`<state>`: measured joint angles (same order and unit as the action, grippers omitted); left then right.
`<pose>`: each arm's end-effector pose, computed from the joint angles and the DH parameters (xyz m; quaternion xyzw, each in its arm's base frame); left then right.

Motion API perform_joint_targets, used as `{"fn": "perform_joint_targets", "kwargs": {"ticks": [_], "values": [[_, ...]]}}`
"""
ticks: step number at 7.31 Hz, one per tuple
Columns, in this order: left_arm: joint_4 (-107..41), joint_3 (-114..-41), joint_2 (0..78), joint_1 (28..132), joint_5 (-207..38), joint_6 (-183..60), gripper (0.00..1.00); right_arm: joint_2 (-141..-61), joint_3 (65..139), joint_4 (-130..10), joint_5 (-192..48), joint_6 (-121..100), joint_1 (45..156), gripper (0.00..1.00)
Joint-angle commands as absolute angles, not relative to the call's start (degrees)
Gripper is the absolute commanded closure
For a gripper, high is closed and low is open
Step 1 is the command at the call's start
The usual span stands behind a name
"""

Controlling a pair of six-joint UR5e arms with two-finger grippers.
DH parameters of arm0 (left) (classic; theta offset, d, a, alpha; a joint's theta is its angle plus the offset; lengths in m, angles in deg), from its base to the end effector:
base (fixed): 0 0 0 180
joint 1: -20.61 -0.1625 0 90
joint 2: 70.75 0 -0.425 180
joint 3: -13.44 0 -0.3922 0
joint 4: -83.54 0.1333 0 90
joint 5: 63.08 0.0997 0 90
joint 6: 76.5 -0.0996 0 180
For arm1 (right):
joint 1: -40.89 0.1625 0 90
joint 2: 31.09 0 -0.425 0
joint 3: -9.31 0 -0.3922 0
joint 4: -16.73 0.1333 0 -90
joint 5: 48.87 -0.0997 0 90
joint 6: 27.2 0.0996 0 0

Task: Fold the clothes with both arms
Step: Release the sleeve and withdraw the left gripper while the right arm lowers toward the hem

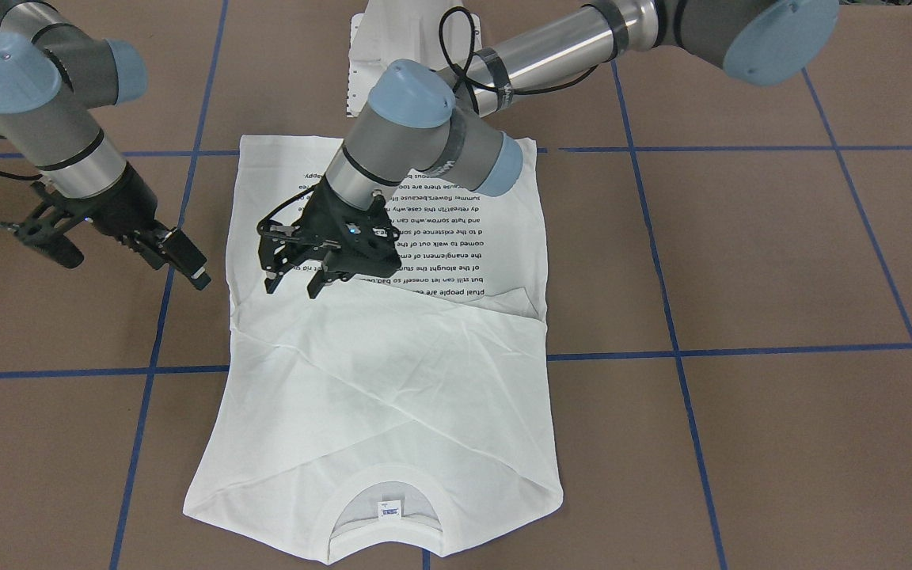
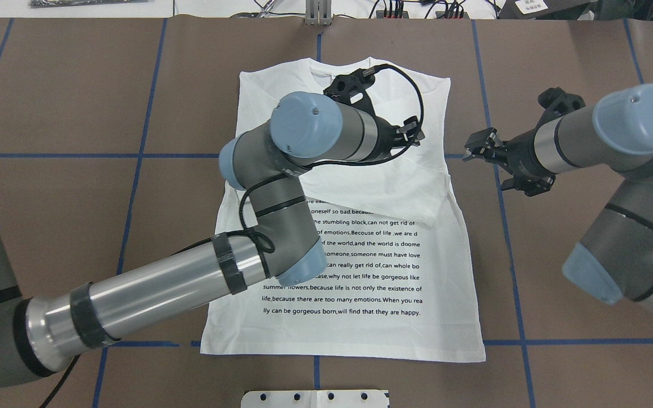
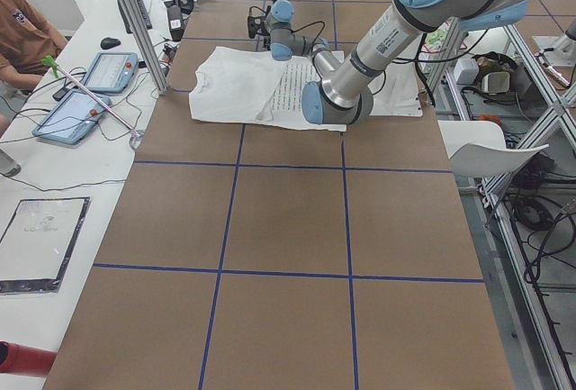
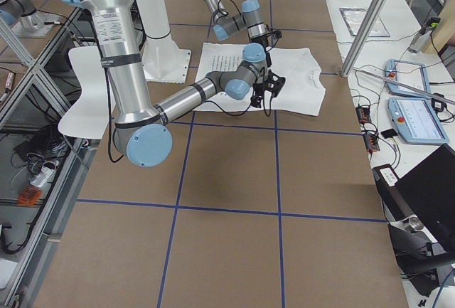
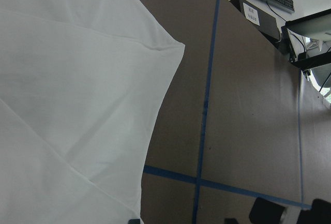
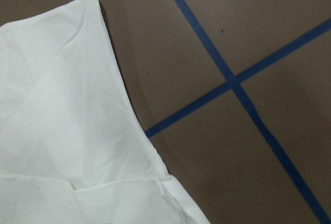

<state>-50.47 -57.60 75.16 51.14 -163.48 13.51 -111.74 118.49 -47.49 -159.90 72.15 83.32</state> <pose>0.6114 -0.4945 0.0819 0.1037 0.6419 -0.1427 0.7463 -0.3381 -0.4413 0.3678 -0.0279 -0.4764 0.3071 0.8234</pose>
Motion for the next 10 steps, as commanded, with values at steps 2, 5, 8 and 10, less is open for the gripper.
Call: {"fn": "perform_joint_targets", "kwargs": {"ticks": [2, 5, 8, 10], "values": [[-33.2, -85.3, 56.6, 53.1, -164.2, 3.3, 0.38, -125.0, 132.2, -47.8, -143.1, 88.3, 64.6, 0.05], [-32.8, -90.5, 52.7, 53.7, -163.9, 2.2, 0.37, -127.9, 133.1, -50.9, -131.3, 101.2, 50.4, 0.08], [-32.9, -90.8, 52.7, 53.7, -163.7, 2.2, 0.37, -127.9, 133.9, -51.8, -131.4, 104.5, 46.7, 0.12], [-32.9, -90.9, 52.7, 53.6, -163.7, 2.2, 0.36, -128.8, 133.9, -51.8, -131.8, 104.5, 45.6, 0.15]]}}
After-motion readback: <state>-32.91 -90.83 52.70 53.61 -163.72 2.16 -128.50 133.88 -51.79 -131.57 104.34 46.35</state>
